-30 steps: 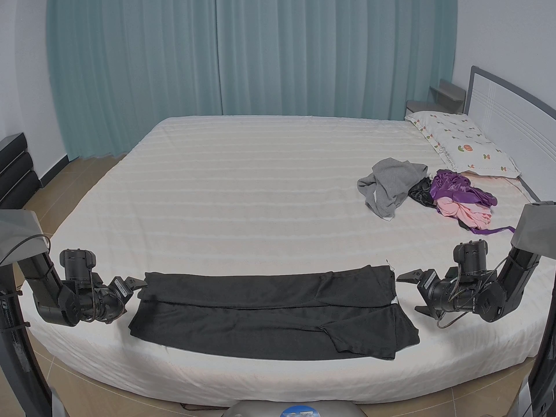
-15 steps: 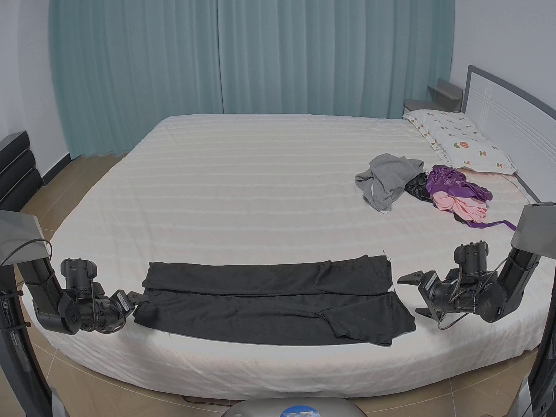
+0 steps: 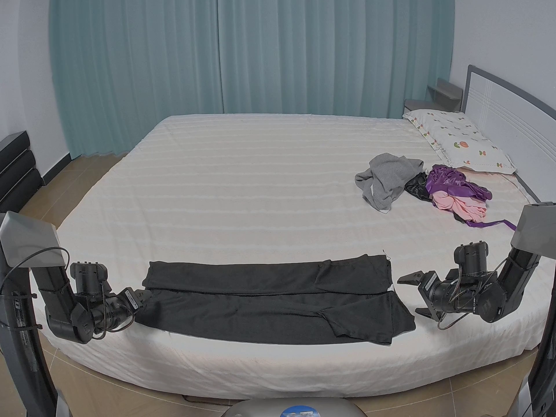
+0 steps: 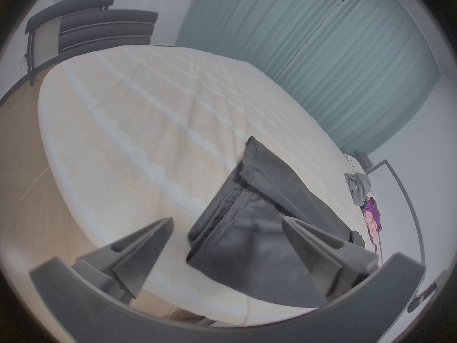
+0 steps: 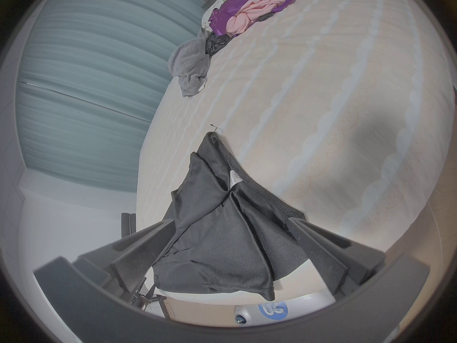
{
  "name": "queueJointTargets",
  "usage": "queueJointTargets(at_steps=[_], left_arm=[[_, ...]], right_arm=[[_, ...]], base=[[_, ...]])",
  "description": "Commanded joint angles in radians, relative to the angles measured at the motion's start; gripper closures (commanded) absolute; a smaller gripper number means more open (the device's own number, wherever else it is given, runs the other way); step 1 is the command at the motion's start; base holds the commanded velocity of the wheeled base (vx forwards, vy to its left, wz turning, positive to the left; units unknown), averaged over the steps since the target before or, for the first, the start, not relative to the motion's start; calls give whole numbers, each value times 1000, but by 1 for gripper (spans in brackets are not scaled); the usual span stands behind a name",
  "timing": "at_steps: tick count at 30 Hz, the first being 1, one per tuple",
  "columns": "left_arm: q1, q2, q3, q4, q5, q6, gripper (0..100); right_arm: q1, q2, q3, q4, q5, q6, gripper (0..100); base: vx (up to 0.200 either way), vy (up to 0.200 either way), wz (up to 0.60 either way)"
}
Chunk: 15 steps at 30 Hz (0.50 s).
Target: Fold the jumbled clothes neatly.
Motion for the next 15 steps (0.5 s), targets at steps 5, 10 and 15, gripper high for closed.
queueJointTargets(at_steps=[5,10,15], left_arm=[[-21,46,34,-11,11,1,100],[2,40,40,-5,14,14,100],[16,30,44,-4,16,29,100]], right_arm=[[0,3,4,-2,1,-1,0],[-1,2,4,0,1,-1,0],[-1,0,4,0,1,-1,0]], base=[[0,0,0],[0,0,0],[0,0,0]])
